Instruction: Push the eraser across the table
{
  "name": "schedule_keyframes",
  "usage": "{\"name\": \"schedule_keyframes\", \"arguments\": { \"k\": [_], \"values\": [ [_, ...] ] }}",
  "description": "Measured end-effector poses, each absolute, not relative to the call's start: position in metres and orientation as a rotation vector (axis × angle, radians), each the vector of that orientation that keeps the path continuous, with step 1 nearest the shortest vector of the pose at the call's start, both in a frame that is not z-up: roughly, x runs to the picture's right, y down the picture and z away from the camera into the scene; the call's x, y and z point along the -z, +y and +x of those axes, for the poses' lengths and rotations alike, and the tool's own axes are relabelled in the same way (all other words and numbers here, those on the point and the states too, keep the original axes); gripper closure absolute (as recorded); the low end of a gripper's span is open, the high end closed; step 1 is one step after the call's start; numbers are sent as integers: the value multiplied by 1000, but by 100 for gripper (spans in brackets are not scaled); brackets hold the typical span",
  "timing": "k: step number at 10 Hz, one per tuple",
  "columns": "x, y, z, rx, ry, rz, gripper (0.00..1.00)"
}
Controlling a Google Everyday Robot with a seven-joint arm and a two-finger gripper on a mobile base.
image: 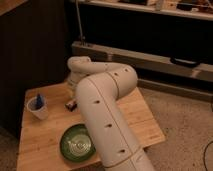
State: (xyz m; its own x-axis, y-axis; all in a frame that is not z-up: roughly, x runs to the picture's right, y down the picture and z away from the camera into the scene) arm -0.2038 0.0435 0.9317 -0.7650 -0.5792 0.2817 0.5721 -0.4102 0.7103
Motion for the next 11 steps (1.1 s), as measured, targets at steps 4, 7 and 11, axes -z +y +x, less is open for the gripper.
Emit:
{"name": "schedule_keyframes", "arguments": {
  "k": [4,7,11],
  "values": [
    [-921,45,-200,2164,-1104,15,100],
    [-914,5,-227,2177,-1059,129,100],
    [-942,12,-247,2214,-1043,177,100]
  ]
}}
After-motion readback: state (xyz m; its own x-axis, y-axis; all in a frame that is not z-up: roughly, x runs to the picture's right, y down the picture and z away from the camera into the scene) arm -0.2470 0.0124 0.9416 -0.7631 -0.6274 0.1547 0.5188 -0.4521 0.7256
